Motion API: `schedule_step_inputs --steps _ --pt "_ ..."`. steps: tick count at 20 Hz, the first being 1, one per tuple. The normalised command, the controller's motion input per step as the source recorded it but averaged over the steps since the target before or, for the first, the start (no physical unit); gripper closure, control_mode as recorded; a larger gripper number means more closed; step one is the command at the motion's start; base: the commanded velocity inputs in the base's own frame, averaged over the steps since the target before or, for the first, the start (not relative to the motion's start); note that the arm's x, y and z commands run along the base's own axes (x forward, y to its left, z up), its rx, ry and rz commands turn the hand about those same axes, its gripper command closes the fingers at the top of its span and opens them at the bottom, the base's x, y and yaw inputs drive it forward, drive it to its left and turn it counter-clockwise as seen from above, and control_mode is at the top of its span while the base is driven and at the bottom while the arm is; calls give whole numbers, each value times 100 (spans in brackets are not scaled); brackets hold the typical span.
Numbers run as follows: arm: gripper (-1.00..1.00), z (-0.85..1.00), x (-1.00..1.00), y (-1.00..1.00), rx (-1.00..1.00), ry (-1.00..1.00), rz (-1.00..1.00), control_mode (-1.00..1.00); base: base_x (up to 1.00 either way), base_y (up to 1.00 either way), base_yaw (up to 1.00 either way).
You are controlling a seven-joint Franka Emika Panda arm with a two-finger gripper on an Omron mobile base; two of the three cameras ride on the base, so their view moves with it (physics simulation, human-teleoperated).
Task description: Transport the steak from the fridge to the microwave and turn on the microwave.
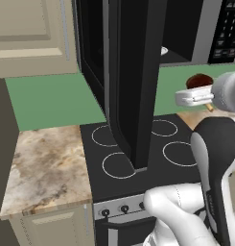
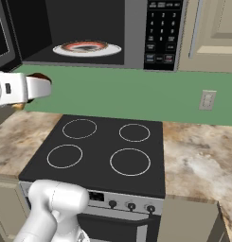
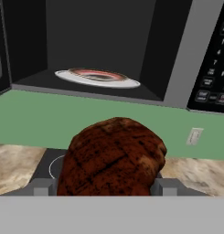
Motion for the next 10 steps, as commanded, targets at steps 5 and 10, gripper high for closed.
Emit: schedule_step_inputs --steps 5,10 --pt "100 0 54 -3 0 -4 0 -100 0 0 0" --pt "100 9 59 0 0 0 0 -100 0 0 0"
